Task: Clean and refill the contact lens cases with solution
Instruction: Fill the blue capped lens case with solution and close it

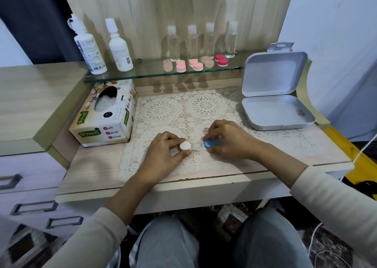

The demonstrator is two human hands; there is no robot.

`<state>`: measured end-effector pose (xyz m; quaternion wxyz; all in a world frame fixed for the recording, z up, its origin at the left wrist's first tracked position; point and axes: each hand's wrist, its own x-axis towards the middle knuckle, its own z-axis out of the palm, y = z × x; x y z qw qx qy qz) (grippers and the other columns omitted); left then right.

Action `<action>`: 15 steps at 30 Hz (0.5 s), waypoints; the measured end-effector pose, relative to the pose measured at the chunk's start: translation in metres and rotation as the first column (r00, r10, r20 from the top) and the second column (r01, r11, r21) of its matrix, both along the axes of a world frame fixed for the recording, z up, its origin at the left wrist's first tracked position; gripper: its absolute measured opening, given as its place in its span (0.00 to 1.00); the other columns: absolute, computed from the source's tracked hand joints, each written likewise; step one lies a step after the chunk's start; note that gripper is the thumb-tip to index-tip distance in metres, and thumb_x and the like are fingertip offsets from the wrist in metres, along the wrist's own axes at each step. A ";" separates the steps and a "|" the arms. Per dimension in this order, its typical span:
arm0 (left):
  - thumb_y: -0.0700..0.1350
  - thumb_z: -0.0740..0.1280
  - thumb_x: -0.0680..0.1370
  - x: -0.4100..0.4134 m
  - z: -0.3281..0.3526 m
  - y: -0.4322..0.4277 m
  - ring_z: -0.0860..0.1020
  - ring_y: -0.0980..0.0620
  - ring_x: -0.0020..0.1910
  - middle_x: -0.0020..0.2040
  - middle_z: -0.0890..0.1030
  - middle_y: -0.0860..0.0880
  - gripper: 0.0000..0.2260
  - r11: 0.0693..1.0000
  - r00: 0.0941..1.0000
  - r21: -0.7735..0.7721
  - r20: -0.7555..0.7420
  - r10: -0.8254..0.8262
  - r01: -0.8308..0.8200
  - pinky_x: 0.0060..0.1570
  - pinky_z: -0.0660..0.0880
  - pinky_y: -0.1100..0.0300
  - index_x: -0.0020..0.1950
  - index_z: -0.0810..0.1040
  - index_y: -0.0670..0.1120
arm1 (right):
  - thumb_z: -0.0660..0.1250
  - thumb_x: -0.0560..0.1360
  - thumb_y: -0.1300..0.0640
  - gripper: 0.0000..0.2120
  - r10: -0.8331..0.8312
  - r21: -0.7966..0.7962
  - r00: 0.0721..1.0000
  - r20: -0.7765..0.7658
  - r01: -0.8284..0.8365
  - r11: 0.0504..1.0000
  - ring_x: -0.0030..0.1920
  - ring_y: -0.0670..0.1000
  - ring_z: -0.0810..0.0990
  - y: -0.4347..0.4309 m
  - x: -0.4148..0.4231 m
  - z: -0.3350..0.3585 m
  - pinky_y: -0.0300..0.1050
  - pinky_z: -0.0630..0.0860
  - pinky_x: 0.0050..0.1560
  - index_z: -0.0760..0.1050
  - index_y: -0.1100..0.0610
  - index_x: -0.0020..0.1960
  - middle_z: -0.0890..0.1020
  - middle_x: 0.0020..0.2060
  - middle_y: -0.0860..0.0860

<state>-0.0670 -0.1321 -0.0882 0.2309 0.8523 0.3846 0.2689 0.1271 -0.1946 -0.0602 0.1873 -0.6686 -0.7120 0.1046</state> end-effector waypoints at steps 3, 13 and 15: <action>0.49 0.72 0.71 -0.001 -0.002 0.001 0.72 0.52 0.54 0.51 0.77 0.50 0.17 1.000 1.000 -0.006 0.008 -0.012 0.012 0.55 0.68 0.60 0.58 0.80 0.46 | 0.68 0.72 0.59 0.11 -0.006 -0.039 0.999 0.034 0.007 0.999 0.48 0.50 0.73 -0.001 -0.001 0.003 0.36 0.65 0.46 0.80 0.57 0.54 0.74 0.46 0.50; 0.48 0.73 0.70 -0.001 -0.006 0.002 0.73 0.53 0.50 0.47 0.75 0.52 0.16 0.999 0.999 0.034 0.048 0.004 -0.006 0.49 0.64 0.65 0.57 0.81 0.46 | 0.67 0.72 0.62 0.10 0.147 -0.001 0.988 0.043 -0.147 0.989 0.39 0.45 0.68 0.006 -0.024 0.015 0.33 0.64 0.41 0.80 0.62 0.53 0.77 0.46 0.55; 0.47 0.73 0.70 0.000 -0.006 0.001 0.73 0.53 0.49 0.46 0.75 0.52 0.16 0.999 0.999 0.054 0.049 -0.005 0.002 0.48 0.64 0.65 0.56 0.81 0.45 | 0.68 0.71 0.62 0.10 0.161 -0.006 0.985 0.059 -0.161 0.987 0.38 0.46 0.68 0.008 -0.025 0.014 0.33 0.62 0.39 0.80 0.62 0.52 0.79 0.45 0.56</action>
